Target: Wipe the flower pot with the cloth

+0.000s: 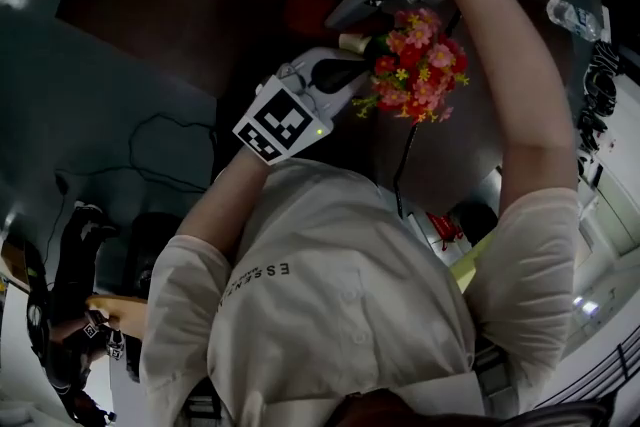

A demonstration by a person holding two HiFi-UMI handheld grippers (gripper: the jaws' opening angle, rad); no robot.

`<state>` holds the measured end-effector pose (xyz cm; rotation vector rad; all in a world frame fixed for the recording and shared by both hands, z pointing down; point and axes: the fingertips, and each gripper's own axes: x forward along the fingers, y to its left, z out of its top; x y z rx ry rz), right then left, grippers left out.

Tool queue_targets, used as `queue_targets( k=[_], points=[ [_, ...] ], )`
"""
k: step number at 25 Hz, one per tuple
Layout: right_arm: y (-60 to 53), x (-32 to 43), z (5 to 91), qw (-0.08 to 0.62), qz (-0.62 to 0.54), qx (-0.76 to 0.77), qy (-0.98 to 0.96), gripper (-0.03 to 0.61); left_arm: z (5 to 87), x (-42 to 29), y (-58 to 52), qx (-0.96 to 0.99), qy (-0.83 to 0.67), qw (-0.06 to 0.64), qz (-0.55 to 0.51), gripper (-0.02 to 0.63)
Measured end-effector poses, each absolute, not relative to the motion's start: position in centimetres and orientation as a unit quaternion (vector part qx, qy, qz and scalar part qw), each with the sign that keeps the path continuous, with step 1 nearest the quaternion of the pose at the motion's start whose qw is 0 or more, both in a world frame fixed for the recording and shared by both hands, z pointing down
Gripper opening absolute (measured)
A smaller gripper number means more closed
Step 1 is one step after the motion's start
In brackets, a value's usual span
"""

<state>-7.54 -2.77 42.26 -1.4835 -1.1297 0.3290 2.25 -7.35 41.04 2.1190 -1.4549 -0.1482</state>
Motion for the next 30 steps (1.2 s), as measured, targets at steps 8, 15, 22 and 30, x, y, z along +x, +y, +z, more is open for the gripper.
queue_targets(
  k=[8, 15, 22, 30],
  points=[
    [-0.9, -6.7, 46.2, 0.618, 0.109, -0.644, -0.437, 0.049, 41.6, 2.4, -7.3, 0.802, -0.53, 0.269, -0.055, 0.015],
    [-2.6, -5.3, 48.4, 0.623, 0.051, -0.624, -0.47, 0.049, 42.4, 1.9, -6.4, 0.792, -0.544, 0.276, -0.025, 0.015],
    [-8.8, -4.6, 48.5, 0.627, 0.034, -0.566, -0.535, 0.05, 42.6, 2.5, -7.4, 0.792, -0.539, 0.285, -0.032, 0.015],
    [-7.3, -6.8, 46.0, 0.57, 0.04, -0.569, -0.592, 0.05, 42.8, 3.4, -7.7, 0.801, -0.525, 0.286, -0.022, 0.015]
  ],
)
